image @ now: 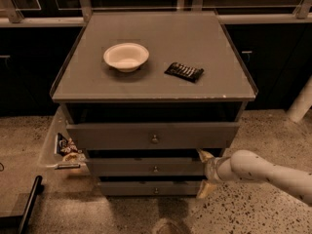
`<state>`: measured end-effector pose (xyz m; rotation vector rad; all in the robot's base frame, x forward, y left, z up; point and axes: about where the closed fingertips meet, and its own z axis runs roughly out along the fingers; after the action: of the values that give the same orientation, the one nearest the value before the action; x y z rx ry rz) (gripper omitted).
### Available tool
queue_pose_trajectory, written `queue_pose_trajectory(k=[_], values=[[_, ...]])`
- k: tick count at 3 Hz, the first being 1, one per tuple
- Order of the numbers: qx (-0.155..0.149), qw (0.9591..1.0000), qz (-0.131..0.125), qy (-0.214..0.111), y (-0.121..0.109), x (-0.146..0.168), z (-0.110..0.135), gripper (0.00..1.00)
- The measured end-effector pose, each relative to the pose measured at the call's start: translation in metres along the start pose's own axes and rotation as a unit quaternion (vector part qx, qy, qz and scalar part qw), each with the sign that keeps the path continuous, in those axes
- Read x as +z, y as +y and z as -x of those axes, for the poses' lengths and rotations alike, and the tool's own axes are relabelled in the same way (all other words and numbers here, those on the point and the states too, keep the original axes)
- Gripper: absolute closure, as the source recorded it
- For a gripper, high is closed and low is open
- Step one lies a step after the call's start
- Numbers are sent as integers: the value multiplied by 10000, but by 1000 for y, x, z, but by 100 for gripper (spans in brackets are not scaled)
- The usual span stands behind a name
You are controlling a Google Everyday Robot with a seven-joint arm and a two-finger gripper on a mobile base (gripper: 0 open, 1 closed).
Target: Open middle drawer
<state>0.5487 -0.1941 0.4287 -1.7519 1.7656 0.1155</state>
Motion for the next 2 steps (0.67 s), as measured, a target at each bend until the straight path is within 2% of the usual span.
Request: queue_pose_trajectory(k=[1, 2], values=[[-215, 9996, -150, -130, -14, 10, 2, 0], [-394, 9983, -172, -392, -24, 18, 7, 0]])
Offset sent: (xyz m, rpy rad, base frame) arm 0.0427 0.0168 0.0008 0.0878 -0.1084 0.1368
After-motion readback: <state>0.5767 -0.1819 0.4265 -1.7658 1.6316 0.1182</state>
